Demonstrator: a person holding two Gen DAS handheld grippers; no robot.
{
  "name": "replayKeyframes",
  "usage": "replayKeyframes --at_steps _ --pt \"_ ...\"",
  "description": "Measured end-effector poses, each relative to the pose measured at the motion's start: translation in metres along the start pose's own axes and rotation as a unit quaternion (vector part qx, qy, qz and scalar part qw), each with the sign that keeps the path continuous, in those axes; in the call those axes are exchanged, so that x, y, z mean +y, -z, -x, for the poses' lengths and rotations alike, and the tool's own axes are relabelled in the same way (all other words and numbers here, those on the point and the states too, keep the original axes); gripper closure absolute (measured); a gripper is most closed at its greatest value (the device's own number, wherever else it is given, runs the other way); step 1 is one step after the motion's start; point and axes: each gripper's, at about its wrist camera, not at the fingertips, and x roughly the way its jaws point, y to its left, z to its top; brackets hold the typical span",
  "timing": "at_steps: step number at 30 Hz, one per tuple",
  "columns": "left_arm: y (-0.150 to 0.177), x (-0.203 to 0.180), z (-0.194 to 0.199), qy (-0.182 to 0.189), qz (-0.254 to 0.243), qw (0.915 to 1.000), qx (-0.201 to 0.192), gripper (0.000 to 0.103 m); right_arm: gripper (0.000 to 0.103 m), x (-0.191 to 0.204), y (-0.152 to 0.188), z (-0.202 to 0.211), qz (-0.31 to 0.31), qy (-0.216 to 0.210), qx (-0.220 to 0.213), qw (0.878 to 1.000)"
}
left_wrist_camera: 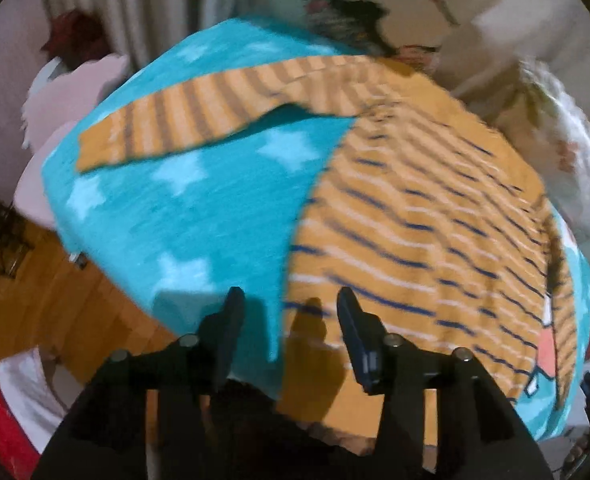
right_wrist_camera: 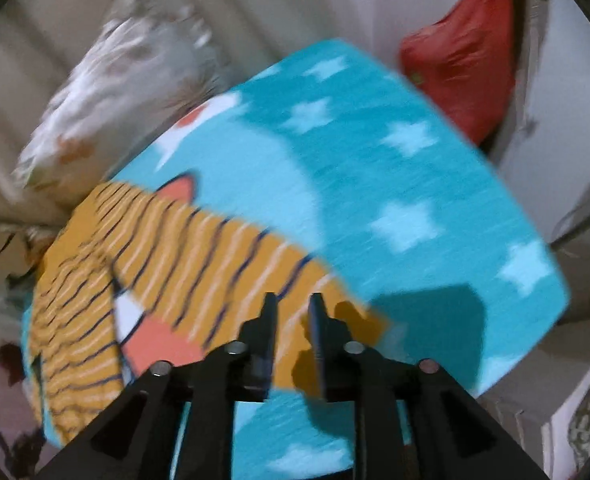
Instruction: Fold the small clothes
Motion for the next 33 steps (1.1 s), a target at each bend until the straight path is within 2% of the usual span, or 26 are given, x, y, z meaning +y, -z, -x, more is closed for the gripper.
replayKeyframes --at_steps 1,2,4,6,11,13,19,21,22,23,24,25,29,31,33 --pt "-0.002 -0.01 0.001 0.005 -0.013 0.9999 0.0 0.056 0.072 0.005 0.004 -0.005 0.0 -0.021 0.009 1.0" --pt "-0.002 -0.019 0.003 0.01 -0.025 0.9996 0.0 0.055 0.071 0.009 0.016 -0.008 -0.01 -0.06 0.022 0.998" --pt "-0.001 -0.036 0.004 0.019 -0.044 0.9989 -0.001 0.049 0.067 0.009 0.032 -0.015 -0.033 -0.11 0.04 0.993" --pt "0.001 -0.05 0.004 0.026 -0.059 0.9979 0.0 0.046 0.066 0.008 0.046 -0.025 -0.061 -0.135 0.054 0.987" --pt "0.006 -0.073 -0.005 0.031 -0.092 0.9952 0.01 0.044 0.066 -0.008 0.053 -0.041 -0.115 -0.122 0.047 0.985" --pt "0.006 -0.079 -0.009 0.034 -0.097 0.9946 0.017 0.044 0.062 -0.011 0.053 -0.044 -0.123 -0.115 0.041 0.985" --pt "0.011 -0.093 -0.011 0.04 -0.113 0.9924 0.027 0.043 0.057 -0.022 0.04 -0.053 -0.194 -0.111 -0.004 0.975" --pt "0.014 -0.096 -0.008 0.04 -0.119 0.9917 0.025 0.04 0.057 -0.02 0.035 -0.053 -0.199 -0.102 -0.016 0.975" --pt "0.015 -0.096 -0.007 0.039 -0.121 0.9916 0.024 0.039 0.059 -0.017 0.033 -0.052 -0.191 -0.094 -0.022 0.977" --pt "0.015 -0.096 -0.005 0.038 -0.122 0.9915 0.023 0.039 0.066 -0.012 0.029 -0.048 -0.172 -0.073 -0.03 0.982" --pt "0.015 -0.096 -0.004 0.037 -0.122 0.9915 0.022 0.039 0.089 -0.009 0.026 -0.045 -0.159 -0.06 -0.034 0.985" --pt "0.015 -0.095 -0.004 0.037 -0.122 0.9916 0.022 0.039 0.101 -0.007 0.022 -0.043 -0.147 -0.053 -0.036 0.987" --pt "0.013 -0.091 -0.001 0.035 -0.116 0.9924 0.02 0.039 0.101 -0.014 -0.003 -0.02 -0.122 -0.022 -0.077 0.989" --pt "0.012 -0.091 -0.002 0.036 -0.113 0.9927 0.021 0.039 0.101 -0.024 -0.026 -0.005 -0.117 -0.01 -0.101 0.988" --pt "0.012 -0.091 -0.002 0.037 -0.111 0.9928 0.022 0.039 0.101 -0.038 -0.054 0.012 -0.111 0.024 -0.129 0.985"
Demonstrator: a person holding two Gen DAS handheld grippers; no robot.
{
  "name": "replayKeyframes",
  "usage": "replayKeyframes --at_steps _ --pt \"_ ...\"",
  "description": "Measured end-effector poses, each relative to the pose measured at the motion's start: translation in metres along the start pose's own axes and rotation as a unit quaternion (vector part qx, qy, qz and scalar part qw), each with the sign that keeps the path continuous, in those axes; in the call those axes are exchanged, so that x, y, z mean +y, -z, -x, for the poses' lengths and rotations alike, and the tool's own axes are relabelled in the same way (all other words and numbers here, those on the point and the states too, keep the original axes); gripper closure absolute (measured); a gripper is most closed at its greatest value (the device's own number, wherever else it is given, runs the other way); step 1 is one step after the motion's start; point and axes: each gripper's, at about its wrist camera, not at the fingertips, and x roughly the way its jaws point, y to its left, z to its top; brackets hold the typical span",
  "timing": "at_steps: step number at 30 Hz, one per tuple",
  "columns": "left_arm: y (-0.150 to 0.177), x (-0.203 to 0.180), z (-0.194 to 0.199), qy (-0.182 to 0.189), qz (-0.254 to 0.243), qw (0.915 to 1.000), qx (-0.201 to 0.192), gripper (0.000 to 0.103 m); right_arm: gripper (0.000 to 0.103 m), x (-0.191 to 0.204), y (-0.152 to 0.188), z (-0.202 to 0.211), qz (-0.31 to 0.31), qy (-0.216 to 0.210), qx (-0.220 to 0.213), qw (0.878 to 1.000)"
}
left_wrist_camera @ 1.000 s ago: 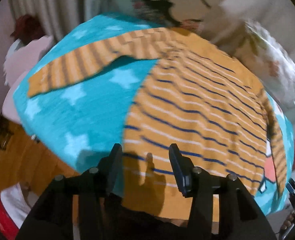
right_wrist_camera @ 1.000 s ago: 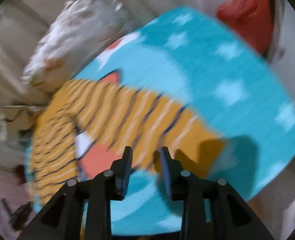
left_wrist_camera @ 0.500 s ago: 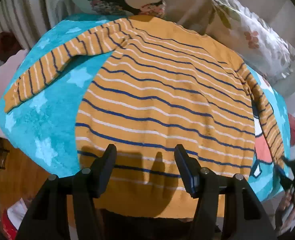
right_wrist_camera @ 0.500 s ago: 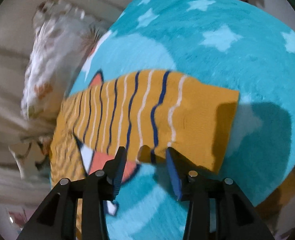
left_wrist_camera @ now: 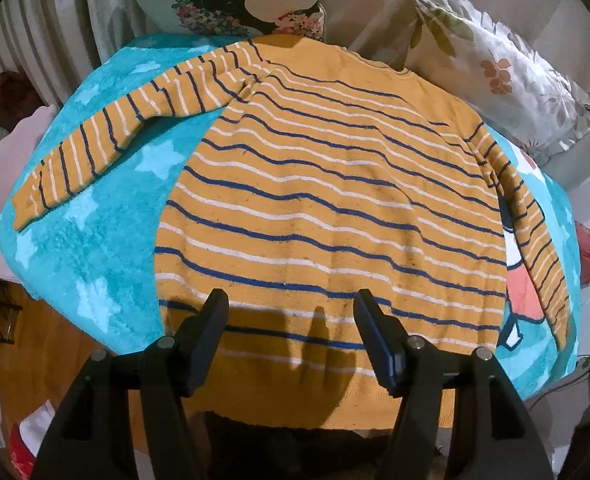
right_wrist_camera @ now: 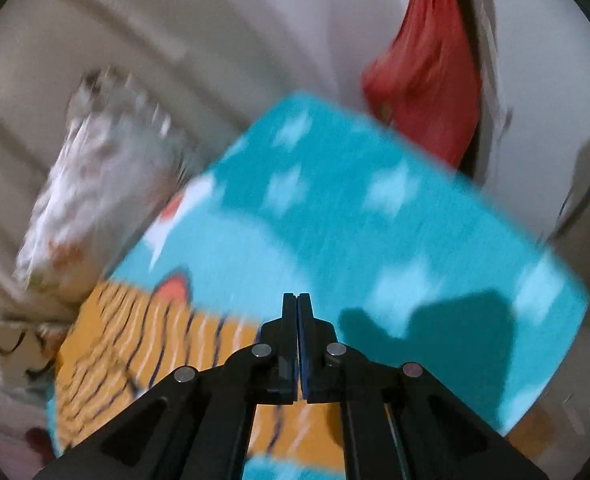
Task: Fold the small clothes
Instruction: 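Grasp the sweater cuff with the right gripper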
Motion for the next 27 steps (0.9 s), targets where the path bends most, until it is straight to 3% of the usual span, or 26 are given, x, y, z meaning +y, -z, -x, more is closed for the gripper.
replayKeyframes --at_steps 1,3,6,7,8,11,13,19,20,21,22,24,27 --pt "0.0 0.0 0.0 0.001 -0.001 1.0 0.001 0.039 0.101 -0.005 -0.013 0.003 -0.003 0.008 -0.005 1.0" --pt "0.001 -0.002 0.0 0.0 -0.003 1.0 0.0 0.039 0.1 -0.013 -0.031 0.009 -0.015 -0.035 0.009 0.999" --pt "0.0 -0.005 -0.002 0.001 -0.004 1.0 0.002 0.039 0.098 -0.011 -0.014 0.02 -0.012 -0.105 0.055 0.993" --pt "0.0 -0.006 -0.004 0.002 -0.004 1.0 0.004 0.039 0.09 -0.009 -0.003 0.017 -0.011 -0.124 0.079 0.989" --pt "0.0 -0.008 -0.006 0.003 -0.005 1.0 0.007 0.039 0.086 -0.007 0.016 0.013 -0.006 -0.123 0.105 0.987" --pt "-0.001 -0.014 -0.012 0.006 -0.013 0.9998 0.017 0.038 0.073 -0.017 0.045 0.01 0.009 -0.059 0.103 0.993" --pt "-0.002 -0.018 -0.015 0.01 -0.019 0.9995 0.022 0.038 0.055 -0.029 0.058 0.001 0.002 -0.018 0.116 0.993" --pt "-0.001 -0.031 -0.02 0.018 -0.037 0.9987 0.03 0.038 0.051 -0.039 0.075 -0.02 -0.008 -0.016 0.132 0.991" --pt "-0.001 -0.032 -0.019 0.017 -0.039 0.9987 0.028 0.038 0.051 -0.036 0.075 -0.021 -0.012 -0.025 0.126 0.992" --pt "-0.001 -0.032 -0.019 0.017 -0.041 0.9987 0.026 0.038 0.061 -0.036 0.075 -0.021 -0.018 -0.031 0.122 0.992" --pt "-0.002 -0.032 -0.018 0.016 -0.041 0.9987 0.024 0.038 0.088 -0.038 0.073 -0.021 -0.029 -0.046 0.119 0.991" --pt "-0.004 -0.032 -0.018 0.014 -0.043 0.9987 0.022 0.038 0.091 -0.038 0.065 -0.021 -0.04 -0.065 0.118 0.99" --pt "-0.013 -0.03 -0.018 0.005 -0.049 0.9987 0.013 0.038 0.091 -0.03 0.032 -0.01 -0.017 -0.05 0.083 0.995"
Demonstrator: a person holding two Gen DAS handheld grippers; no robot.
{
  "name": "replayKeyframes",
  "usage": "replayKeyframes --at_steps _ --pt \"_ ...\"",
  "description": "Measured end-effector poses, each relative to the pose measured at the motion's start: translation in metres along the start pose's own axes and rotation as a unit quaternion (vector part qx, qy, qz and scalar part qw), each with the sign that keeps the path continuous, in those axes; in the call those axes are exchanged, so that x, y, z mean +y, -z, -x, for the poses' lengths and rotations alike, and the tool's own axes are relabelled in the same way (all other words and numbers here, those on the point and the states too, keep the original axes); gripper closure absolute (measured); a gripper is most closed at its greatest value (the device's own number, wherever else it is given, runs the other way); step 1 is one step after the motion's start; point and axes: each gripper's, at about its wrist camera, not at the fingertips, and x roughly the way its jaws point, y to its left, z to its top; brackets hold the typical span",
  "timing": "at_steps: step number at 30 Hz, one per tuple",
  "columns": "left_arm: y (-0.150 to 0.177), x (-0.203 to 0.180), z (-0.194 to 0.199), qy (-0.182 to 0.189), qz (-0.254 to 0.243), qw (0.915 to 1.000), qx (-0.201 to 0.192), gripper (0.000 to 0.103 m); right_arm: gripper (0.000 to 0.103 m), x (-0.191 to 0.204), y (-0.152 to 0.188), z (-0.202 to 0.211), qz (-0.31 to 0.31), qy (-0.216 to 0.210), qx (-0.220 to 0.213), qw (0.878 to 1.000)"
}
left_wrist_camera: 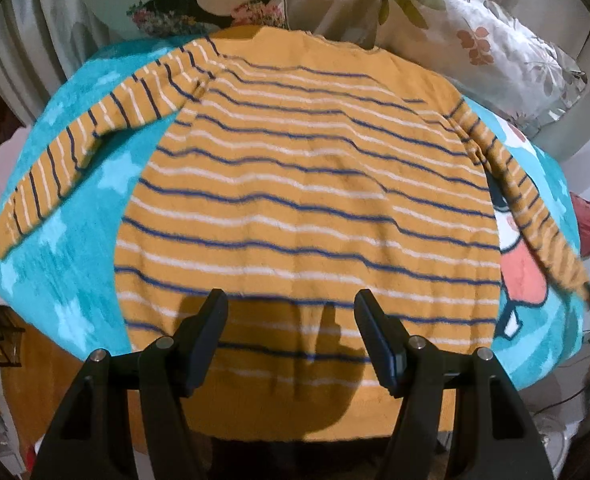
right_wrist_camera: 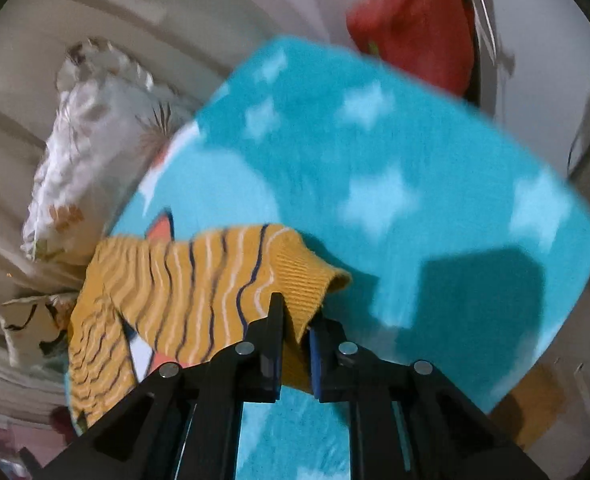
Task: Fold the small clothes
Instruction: 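Grasp the sweater cuff with the right gripper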
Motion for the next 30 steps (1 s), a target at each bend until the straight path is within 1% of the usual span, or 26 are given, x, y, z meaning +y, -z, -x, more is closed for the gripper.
replayKeyframes --at_steps 1,3,6,8,9,11,12,13,14,16,19,21,23,24,28,29,30 --pt "-0.005 0.002 0.0 -0.008 0.0 1.0 -0.003 0.038 0.092 0.002 -0.012 0.007 0.002 0.004 -0.013 1.0" --pt "-0.011 0.008 0.001 -0.004 0.008 0.9999 -0.008 0.038 0.092 0.006 -0.048 0.027 0.009 0.018 -0.054 0.998" --pt "-0.015 0.014 0.007 -0.002 0.011 0.9997 -0.02 0.038 0.092 0.024 -0.099 0.045 0.027 0.039 -0.093 0.995" --pt "-0.015 0.017 0.009 -0.01 0.009 0.9995 -0.027 0.038 0.092 0.049 -0.124 0.047 0.045 0.044 -0.102 0.993" --pt "-0.015 0.019 0.009 -0.011 0.01 0.9995 -0.028 0.036 0.092 0.061 -0.13 0.046 0.055 0.044 -0.102 0.992" --pt "-0.014 0.025 0.008 -0.011 0.017 0.9995 -0.026 0.035 0.092 0.09 -0.135 0.043 0.078 0.034 -0.097 0.992" --pt "-0.015 0.028 0.007 -0.01 0.021 0.9994 -0.024 0.035 0.092 0.109 -0.133 0.04 0.092 0.021 -0.09 0.991" --pt "-0.014 0.033 0.005 -0.008 0.026 0.9994 -0.023 0.035 0.092 0.122 -0.128 0.038 0.104 0.011 -0.082 0.991" --pt "-0.014 0.035 0.004 -0.008 0.029 0.9993 -0.021 0.035 0.092 0.148 -0.12 0.03 0.125 -0.005 -0.069 0.99" --pt "-0.012 0.043 -0.001 -0.002 0.034 0.9993 -0.015 0.035 0.092 0.181 -0.105 0.018 0.152 -0.023 -0.051 0.987" --pt "-0.013 0.057 -0.007 0.008 0.031 0.9995 -0.008 0.035 0.092 0.247 -0.065 -0.014 0.197 -0.057 -0.005 0.979" --pt "-0.015 0.065 -0.01 0.015 0.033 0.9993 -0.005 0.035 0.092 0.277 -0.037 -0.035 0.218 -0.063 0.016 0.974" --pt "-0.018 0.075 -0.012 0.033 0.036 0.9988 -0.003 0.035 0.092 0.302 -0.012 -0.056 0.228 -0.072 0.041 0.97" --pt "-0.02 0.079 -0.012 0.041 0.036 0.9985 -0.003 0.035 0.092 0.318 0.006 -0.071 0.235 -0.075 0.057 0.967" --pt "-0.034 0.085 -0.018 0.067 0.019 0.9975 -0.003 0.034 0.092 0.344 0.055 -0.112 0.244 -0.079 0.106 0.961" --pt "-0.04 0.084 -0.02 0.073 0.011 0.9973 -0.003 0.034 0.092 0.351 0.07 -0.127 0.248 -0.082 0.125 0.957" --pt "-0.045 0.082 -0.022 0.077 0.004 0.997 -0.004 0.034 0.092 0.356 0.078 -0.133 0.25 -0.082 0.133 0.955"
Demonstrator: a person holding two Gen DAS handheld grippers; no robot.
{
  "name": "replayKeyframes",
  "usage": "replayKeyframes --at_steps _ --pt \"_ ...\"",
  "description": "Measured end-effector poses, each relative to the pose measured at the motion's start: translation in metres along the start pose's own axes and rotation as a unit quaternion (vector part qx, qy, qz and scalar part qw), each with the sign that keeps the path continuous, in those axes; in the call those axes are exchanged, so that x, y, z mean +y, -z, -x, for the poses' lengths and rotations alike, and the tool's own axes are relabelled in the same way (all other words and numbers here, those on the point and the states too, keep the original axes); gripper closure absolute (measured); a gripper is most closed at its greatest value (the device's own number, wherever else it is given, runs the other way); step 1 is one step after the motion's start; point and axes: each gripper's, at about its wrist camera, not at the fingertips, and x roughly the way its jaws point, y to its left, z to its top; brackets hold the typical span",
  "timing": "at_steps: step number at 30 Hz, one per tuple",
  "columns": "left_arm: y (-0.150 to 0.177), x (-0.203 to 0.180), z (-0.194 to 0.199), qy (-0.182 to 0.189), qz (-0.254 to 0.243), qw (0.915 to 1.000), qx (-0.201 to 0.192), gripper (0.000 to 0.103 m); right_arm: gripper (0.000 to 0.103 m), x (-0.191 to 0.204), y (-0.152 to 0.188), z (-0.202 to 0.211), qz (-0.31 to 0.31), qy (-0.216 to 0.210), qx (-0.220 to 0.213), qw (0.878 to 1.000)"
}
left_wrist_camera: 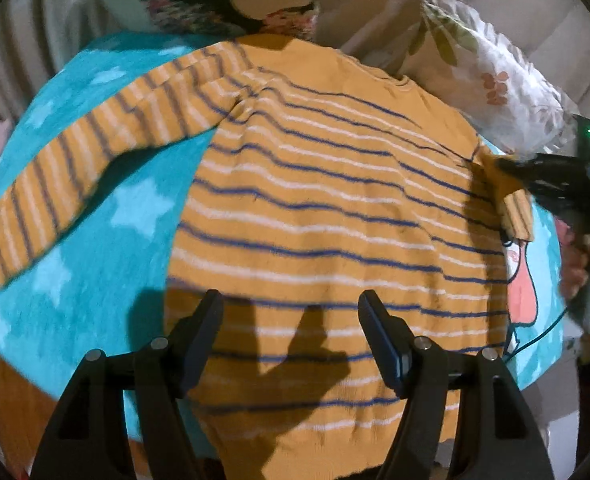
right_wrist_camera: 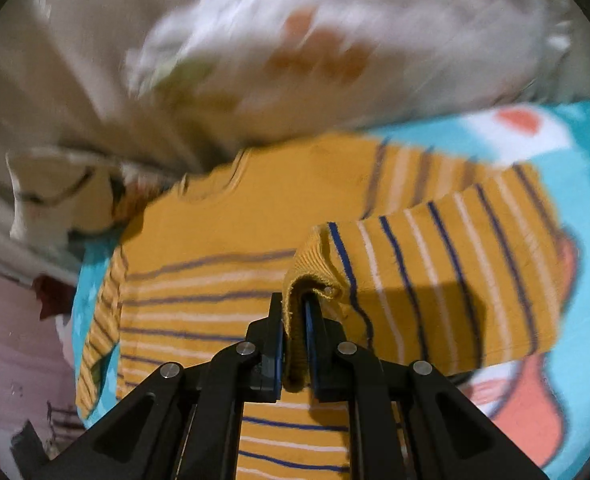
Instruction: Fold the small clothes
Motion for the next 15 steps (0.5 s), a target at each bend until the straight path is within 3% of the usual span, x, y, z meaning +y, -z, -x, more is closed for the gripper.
replayKeyframes --at_steps 3,8,12,14,15 --pt "-0.017 -0.009 -0.012 0.016 -0.02 0.9997 0.001 0.034 0.092 0.016 0.01 -0.034 0.017 -0.013 0.038 0.999" --pt "-0.034 -0.037 -0.028 0.035 -0.048 0.9982 0.008 0.034 0.092 0.014 0.014 -0.056 0.01 -0.006 0.058 0.998" --pt "-0.042 -0.067 -0.039 0.051 -0.068 0.9964 0.007 0.034 0.087 0.013 0.014 -0.049 0.016 -0.059 0.068 0.996" --pt "-0.047 -0.085 -0.047 0.063 -0.079 0.9949 0.008 0.034 0.066 0.009 0.014 -0.041 0.01 -0.075 0.076 0.994" --pt "-0.049 -0.092 -0.051 0.065 -0.082 0.9944 0.007 0.034 0.048 0.005 0.015 -0.034 0.005 -0.081 0.072 0.994"
